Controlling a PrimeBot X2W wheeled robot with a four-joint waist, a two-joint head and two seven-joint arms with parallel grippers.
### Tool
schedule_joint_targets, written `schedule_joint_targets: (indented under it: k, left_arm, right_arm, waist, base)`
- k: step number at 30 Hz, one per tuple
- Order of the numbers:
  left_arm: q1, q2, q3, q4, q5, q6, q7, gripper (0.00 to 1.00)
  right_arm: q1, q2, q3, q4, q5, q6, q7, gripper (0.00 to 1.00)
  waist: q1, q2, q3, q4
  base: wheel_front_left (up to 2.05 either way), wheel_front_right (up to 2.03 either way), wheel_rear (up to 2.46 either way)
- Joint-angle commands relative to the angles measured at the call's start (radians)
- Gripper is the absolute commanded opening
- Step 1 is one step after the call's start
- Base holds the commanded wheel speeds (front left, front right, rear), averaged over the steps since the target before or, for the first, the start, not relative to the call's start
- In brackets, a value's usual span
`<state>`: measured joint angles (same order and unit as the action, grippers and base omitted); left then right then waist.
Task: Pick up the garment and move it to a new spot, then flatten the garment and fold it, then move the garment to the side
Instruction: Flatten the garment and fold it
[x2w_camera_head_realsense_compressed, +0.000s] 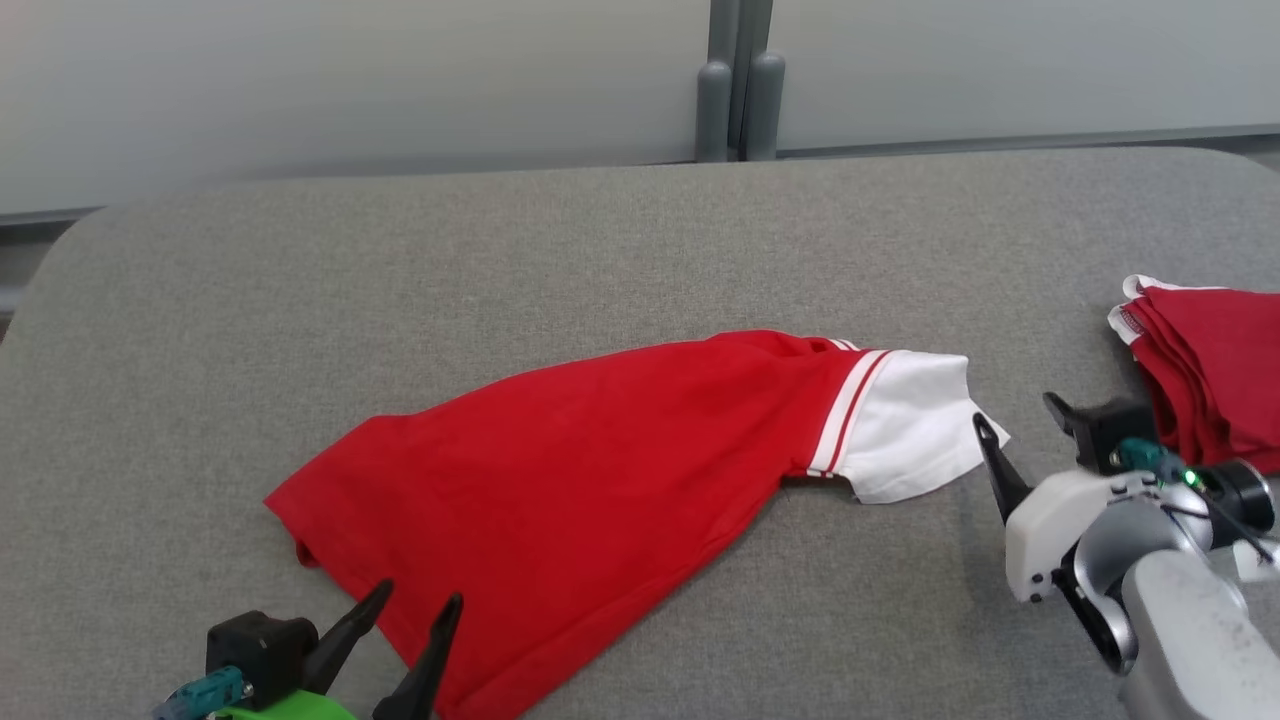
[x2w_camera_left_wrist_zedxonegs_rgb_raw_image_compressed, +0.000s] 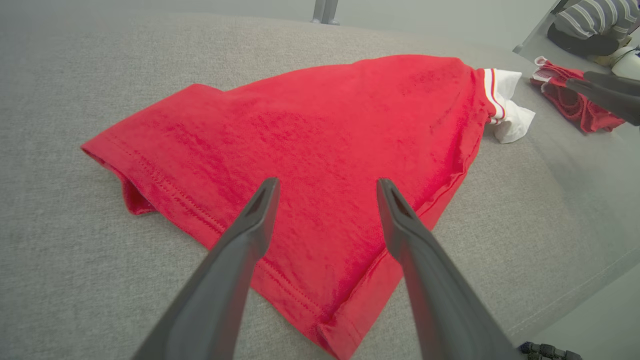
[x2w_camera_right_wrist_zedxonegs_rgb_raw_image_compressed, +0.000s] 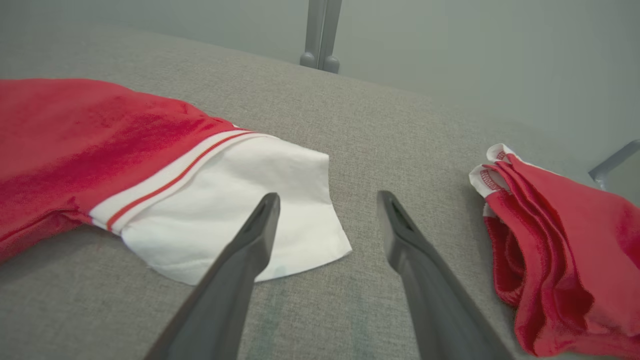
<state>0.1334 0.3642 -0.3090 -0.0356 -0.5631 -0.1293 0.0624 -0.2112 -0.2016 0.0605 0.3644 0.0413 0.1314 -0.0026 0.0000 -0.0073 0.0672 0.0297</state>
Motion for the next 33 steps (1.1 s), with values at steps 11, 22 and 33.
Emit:
schedule_joint_targets:
  k: [11,22,33]
  left_arm:
    - [0.006,0.061,-0.030,-0.280,-0.127,0.021,0.278,1.00]
    - [-0.046,0.078,-0.080,-0.245,-0.123,0.016,0.354,1.00]
    - [-0.025,0.096,-0.132,-0.220,-0.176,0.006,0.391,1.00]
  right_arm:
    - [-0.203,-0.216,0.213,0.047,0.226,-0.001,0.380,1.00]
    - [-0.250,-0.288,0.342,0.095,0.396,-0.002,0.420,1.00]
    - [-0.253,-0.304,0.384,0.122,0.462,-0.001,0.370,1.00]
  waist:
    - [0.0000,0.0073,0.203,0.038]
    - [0.0000,0.0073,0.257,0.058]
    - [0.0000,0.0073,0.250,0.051]
  base:
    - [0.00,0.00,0.00]
    - [0.00,0.00,0.00]
    - [0.00,0.00,0.00]
